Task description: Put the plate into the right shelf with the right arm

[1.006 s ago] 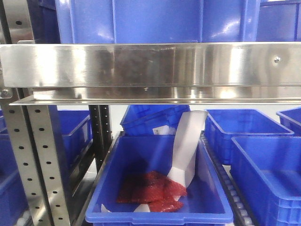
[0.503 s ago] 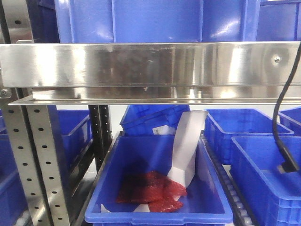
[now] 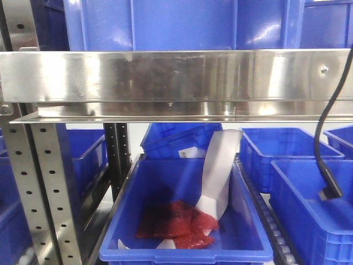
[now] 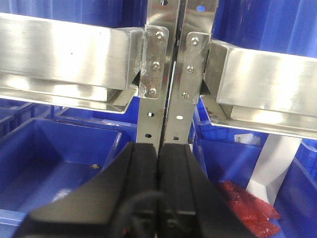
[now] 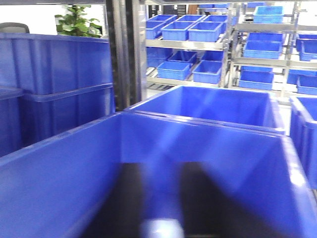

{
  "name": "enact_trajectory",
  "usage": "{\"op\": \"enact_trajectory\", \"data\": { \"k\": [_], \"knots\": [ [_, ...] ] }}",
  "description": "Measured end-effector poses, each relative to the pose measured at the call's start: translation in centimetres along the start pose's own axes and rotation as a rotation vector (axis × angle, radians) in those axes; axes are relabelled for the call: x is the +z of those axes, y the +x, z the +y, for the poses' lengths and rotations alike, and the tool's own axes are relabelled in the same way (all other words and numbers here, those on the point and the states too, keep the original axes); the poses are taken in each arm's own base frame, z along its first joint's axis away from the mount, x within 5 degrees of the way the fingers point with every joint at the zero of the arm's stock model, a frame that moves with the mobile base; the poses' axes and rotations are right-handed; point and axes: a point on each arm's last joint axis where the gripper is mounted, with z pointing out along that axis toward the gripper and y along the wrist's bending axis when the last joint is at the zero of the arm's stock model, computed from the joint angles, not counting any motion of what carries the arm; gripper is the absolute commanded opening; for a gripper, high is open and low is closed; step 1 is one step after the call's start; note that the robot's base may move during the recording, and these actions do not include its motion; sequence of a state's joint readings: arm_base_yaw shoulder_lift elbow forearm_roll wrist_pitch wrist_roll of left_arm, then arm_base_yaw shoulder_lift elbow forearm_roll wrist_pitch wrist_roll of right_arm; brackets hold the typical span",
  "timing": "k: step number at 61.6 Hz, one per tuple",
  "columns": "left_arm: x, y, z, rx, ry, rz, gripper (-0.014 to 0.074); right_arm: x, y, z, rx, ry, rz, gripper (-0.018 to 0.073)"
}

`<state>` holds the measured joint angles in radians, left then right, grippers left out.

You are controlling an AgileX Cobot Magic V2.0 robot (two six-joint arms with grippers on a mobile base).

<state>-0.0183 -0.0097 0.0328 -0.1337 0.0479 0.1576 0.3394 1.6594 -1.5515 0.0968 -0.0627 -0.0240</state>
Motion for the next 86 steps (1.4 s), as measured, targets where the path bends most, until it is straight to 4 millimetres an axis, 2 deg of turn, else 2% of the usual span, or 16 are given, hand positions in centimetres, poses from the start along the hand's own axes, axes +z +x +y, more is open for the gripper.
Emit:
{"op": "enact_trajectory", "data": {
  "k": [8,15,25,29,32,42,58,64,75,86],
  "knots": [
    [0.0,0.0,0.0,0.000,0.000,0.000,-0.0128,-1.2,-0.8,-1.8,0.002,0.046,0.014,0.0052],
    [0.0,0.0,0.0,0.000,0.000,0.000,-0.0128,-3.4,-1.2,-4.3,0.001,0.115,0.021,0.0052],
    [0.0,0.0,0.0,0.000,0.000,0.000,-0.0128,-8.4,-1.0,-7.3,0.001,0.223,0.037,0.0052],
    [0.0,0.0,0.0,0.000,0.000,0.000,-0.0128,-10.6,-1.0,-7.9,0.000,0.256,0.033,0.0052],
    [0.0,0.0,0.0,0.000,0.000,0.000,-0.0128,-12.3,-0.3,-8.1,0.002,0.278,0.048,0.0052],
    [0.0,0.0,0.0,0.000,0.000,0.000,-0.0128,-17.6,1.6,-7.6,0.001,0.313,0.045,0.0052],
    [0.0,0.0,0.0,0.000,0.000,0.000,-0.0128,-26.6,7.9,-5.4,0.003,0.317,0.054,0.0052],
    [0.0,0.0,0.0,0.000,0.000,0.000,-0.0128,-29.2,9.6,-4.7,-0.002,0.315,0.024,0.0052],
    [0.0,0.0,0.0,0.000,0.000,0.000,-0.0128,-33.0,12.6,-3.7,-0.014,0.309,-0.056,0.0052],
    [0.0,0.0,0.0,0.000,0.000,0.000,-0.0128,-35.4,13.4,-3.0,-0.032,0.298,-0.178,0.0052]
  ]
}}
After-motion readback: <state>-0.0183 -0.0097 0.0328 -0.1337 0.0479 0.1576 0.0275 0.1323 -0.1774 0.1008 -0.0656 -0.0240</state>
